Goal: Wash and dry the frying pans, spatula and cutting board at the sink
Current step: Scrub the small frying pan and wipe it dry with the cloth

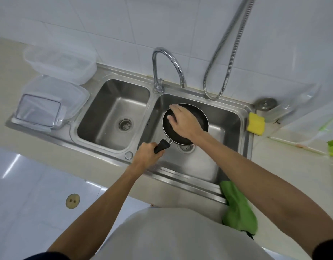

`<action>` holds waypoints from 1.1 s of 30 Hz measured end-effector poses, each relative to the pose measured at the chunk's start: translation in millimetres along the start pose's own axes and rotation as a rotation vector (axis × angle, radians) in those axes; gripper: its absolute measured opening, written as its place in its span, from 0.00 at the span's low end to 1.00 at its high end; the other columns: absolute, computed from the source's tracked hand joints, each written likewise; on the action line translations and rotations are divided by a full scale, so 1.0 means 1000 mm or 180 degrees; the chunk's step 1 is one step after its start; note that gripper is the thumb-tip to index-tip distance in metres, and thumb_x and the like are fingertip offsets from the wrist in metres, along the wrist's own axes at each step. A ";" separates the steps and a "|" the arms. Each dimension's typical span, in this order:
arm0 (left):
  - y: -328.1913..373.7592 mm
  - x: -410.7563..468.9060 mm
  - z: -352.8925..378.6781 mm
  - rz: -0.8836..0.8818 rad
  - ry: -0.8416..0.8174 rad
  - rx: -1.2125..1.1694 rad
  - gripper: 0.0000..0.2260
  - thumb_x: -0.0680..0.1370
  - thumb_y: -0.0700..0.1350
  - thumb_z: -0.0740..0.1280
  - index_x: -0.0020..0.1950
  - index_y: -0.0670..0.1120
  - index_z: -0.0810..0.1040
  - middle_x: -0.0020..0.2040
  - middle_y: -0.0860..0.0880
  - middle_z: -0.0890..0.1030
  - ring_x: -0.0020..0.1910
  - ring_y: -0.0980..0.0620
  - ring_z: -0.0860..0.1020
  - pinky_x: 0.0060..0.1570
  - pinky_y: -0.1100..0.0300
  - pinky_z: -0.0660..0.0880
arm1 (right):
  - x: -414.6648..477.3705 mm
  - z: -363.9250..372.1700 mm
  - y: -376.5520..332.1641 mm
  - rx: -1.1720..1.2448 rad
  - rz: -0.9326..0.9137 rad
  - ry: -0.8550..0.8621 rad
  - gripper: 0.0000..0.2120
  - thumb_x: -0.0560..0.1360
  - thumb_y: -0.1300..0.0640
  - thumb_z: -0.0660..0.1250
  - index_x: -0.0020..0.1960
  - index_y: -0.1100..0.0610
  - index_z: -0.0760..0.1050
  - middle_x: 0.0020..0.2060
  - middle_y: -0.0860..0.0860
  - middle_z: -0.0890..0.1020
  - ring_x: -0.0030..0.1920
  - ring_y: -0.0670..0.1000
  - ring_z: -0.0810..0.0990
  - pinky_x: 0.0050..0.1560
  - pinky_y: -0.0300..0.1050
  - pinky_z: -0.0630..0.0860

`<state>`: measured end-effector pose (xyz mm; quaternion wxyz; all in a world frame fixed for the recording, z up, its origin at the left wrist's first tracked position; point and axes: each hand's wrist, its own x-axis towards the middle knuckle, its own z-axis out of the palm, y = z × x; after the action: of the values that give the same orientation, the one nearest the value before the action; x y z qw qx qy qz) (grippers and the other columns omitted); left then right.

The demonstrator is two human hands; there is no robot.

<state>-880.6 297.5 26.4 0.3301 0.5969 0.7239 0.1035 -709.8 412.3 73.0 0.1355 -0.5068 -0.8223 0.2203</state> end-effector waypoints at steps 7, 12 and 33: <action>-0.018 0.037 -0.024 0.0204 -0.0222 0.0175 0.15 0.75 0.54 0.72 0.41 0.41 0.80 0.31 0.44 0.78 0.33 0.43 0.78 0.33 0.54 0.72 | 0.083 0.015 -0.010 -0.0521 -0.0059 -0.0420 0.32 0.85 0.47 0.54 0.79 0.69 0.54 0.79 0.65 0.58 0.80 0.62 0.55 0.80 0.54 0.52; -0.024 0.063 -0.036 0.0304 -0.0358 0.0251 0.15 0.76 0.56 0.71 0.43 0.44 0.81 0.29 0.52 0.71 0.32 0.48 0.73 0.34 0.57 0.68 | 0.136 0.025 -0.003 -0.0657 0.0259 -0.0711 0.37 0.85 0.41 0.50 0.81 0.66 0.45 0.81 0.64 0.50 0.81 0.63 0.47 0.80 0.59 0.49; -0.010 0.114 -0.037 0.0529 -0.0532 0.0322 0.13 0.75 0.52 0.72 0.38 0.43 0.78 0.29 0.48 0.74 0.31 0.45 0.74 0.34 0.58 0.66 | 0.158 0.068 -0.011 -0.0641 0.0342 -0.0464 0.39 0.84 0.39 0.48 0.80 0.67 0.41 0.80 0.66 0.45 0.81 0.62 0.44 0.81 0.57 0.46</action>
<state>-919.0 410.5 8.3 0.3490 0.6773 0.6462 0.0437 -820.3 534.0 19.7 0.0118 -0.5438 -0.8196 0.1798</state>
